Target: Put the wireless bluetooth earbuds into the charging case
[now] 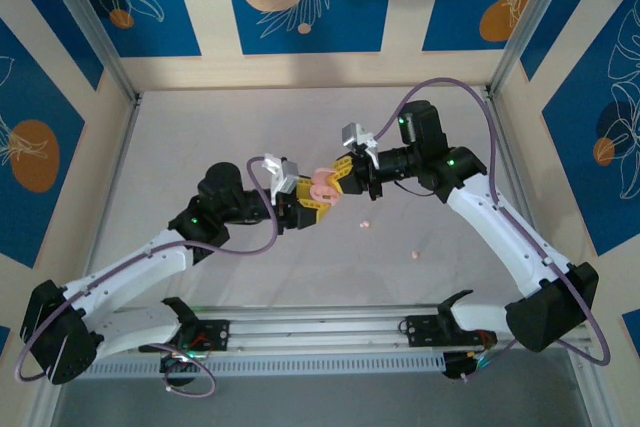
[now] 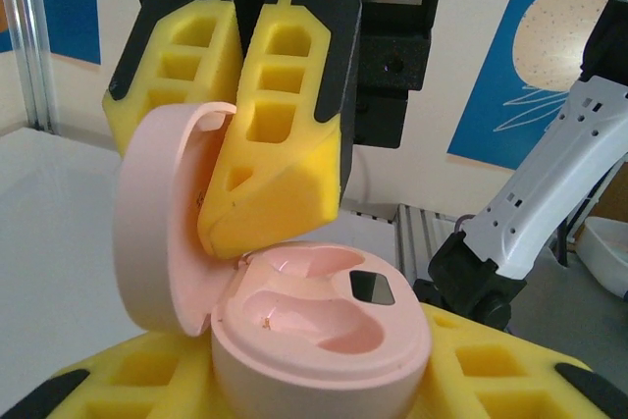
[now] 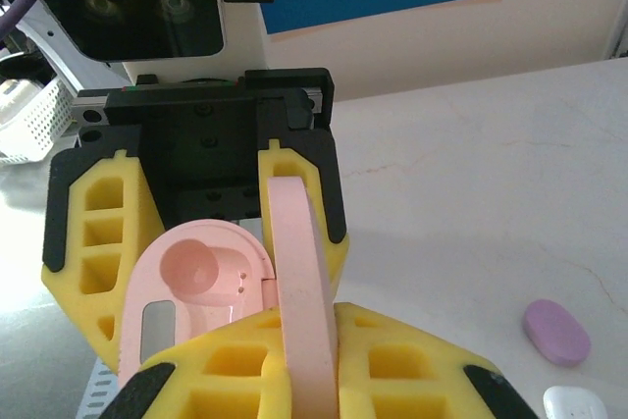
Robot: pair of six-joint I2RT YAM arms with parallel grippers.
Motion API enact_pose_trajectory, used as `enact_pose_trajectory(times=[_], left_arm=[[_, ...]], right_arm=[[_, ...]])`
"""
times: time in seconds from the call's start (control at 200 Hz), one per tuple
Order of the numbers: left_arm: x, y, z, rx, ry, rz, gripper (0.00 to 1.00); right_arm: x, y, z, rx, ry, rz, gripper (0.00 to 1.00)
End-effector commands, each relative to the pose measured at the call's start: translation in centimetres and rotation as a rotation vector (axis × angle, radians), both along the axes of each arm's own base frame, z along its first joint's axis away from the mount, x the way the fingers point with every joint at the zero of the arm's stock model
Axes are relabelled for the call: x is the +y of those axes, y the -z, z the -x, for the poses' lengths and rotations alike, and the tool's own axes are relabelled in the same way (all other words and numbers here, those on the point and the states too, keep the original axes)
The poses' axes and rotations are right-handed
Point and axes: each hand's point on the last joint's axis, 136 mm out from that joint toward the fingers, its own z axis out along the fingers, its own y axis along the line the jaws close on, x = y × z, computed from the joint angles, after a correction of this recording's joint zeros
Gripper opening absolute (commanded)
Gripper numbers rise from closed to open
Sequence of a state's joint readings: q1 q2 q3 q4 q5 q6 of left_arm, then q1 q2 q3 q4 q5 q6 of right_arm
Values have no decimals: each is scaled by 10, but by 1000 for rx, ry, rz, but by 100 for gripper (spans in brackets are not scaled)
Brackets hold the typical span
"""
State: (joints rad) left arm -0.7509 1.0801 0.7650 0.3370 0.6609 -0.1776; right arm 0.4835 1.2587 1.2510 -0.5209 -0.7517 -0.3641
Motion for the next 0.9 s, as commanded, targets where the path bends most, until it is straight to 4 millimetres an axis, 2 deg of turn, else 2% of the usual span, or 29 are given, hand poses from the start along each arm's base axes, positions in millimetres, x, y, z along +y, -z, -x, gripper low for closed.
enact_pose_trajectory(times=[0.0, 0.27, 0.6, 0.805, 0.895], left_arm=[[-5, -12, 10, -24, 50, 30, 41], [-5, -13, 10, -25, 48, 28, 45], [-4, -10, 10, -22, 39, 15, 34], [-2, -11, 10, -36, 29, 19, 28], [-1, -13, 11, -52, 30, 28, 28]], right_arm=[[2, -11, 6, -57, -15, -6, 12], [3, -8, 4, -77, 0, 12, 12], [3, -12, 4, -98, 14, 6, 14], [-1, -17, 2, -122, 49, 4, 28], [-4, -23, -4, -120, 104, 1, 41]])
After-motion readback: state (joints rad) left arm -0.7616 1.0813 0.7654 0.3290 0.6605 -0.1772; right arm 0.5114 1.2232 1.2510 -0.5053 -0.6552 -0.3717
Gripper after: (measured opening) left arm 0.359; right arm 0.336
